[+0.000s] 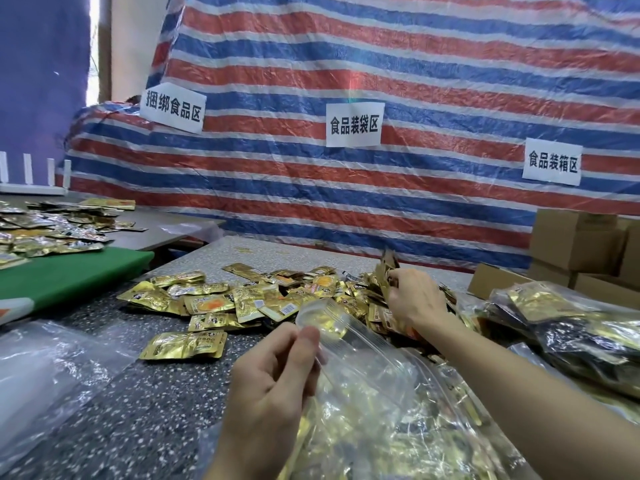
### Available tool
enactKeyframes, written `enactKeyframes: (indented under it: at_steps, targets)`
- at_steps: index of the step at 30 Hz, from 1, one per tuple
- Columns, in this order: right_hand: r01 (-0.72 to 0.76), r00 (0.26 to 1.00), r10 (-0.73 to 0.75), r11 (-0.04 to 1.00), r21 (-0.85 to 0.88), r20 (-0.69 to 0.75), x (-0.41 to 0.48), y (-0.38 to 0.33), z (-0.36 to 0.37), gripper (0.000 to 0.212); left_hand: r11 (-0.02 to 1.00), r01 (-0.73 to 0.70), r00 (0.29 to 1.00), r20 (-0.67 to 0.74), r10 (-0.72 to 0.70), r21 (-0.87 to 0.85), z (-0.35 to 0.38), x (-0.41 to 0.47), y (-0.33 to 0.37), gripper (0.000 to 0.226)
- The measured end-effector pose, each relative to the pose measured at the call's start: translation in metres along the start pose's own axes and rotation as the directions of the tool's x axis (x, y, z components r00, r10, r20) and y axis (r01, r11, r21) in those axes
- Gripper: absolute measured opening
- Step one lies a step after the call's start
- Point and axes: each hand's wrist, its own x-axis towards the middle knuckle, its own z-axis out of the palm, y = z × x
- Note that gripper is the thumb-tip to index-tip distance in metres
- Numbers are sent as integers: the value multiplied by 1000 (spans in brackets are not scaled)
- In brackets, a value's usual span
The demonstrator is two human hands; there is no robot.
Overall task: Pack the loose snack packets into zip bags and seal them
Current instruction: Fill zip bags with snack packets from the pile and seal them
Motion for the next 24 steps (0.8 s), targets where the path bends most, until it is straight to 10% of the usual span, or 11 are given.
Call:
enactKeyframes:
  at_steps: [6, 10, 19, 24]
  targets:
    - [-132, 984, 170, 904, 407, -60, -18, 12, -24, 36, 1000, 23, 1000, 2, -23, -15, 1, -2, 5, 42]
    - [-298, 927, 362, 545, 784, 101, -34, 15, -44, 49, 999, 24, 1000, -5, -24, -24, 2, -1, 7, 37]
    - [-322, 924, 241, 80, 943, 295, -74, -16, -75, 53, 1000, 7, 999, -35, -8, -30, 2, -1, 6, 39]
    - [-365, 927, 88, -1, 931, 364, -98, -37, -80, 19, 1000, 27, 997, -77, -27, -10, -2, 0, 4, 40]
